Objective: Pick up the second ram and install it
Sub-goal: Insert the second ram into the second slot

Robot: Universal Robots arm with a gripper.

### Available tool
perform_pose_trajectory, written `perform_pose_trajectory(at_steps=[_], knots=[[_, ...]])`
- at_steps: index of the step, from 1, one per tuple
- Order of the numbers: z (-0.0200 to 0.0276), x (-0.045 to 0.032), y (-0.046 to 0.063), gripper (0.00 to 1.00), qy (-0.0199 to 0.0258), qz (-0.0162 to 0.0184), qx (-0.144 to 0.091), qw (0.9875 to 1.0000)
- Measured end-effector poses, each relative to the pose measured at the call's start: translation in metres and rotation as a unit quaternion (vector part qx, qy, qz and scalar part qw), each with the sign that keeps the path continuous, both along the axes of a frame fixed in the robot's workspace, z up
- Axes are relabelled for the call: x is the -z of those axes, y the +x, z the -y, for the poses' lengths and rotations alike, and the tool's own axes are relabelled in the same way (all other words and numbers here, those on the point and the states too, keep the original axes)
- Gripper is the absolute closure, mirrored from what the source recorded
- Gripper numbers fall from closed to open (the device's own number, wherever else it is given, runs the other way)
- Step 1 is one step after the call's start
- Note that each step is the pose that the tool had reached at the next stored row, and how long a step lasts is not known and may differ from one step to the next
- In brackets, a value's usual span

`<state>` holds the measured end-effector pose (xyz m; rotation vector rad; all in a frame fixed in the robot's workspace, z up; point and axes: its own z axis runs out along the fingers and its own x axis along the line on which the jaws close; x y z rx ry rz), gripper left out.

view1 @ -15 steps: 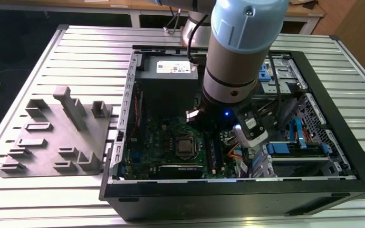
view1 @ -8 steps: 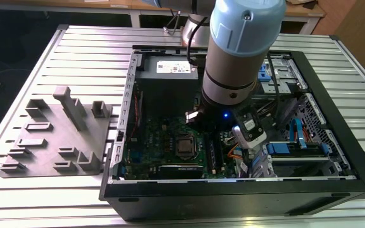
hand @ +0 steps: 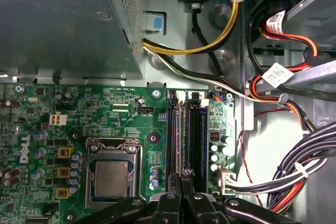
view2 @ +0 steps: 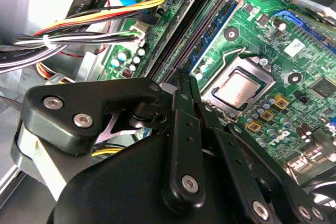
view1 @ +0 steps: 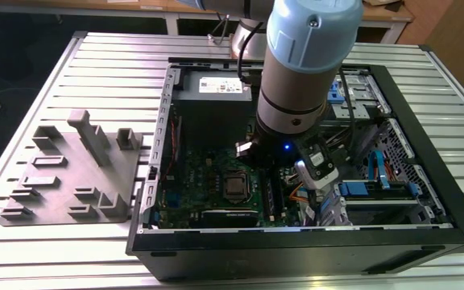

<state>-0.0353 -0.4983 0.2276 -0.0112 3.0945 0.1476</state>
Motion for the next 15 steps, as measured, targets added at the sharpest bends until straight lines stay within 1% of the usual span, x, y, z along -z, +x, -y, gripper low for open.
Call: perform_pose_trajectory(at_steps=[3, 12, 15], knots=[[0.0000, 0.0005, 0.0000, 0.91, 0.0002, 0.0000, 0.000, 1.0000], [-0.0003, 0.0065, -0.0006, 0.91, 0.0001, 0.0000, 0.000, 1.0000], [-0.0003, 0.0067, -0.0007, 0.91, -0.0001, -0.0001, 0.000, 1.0000]])
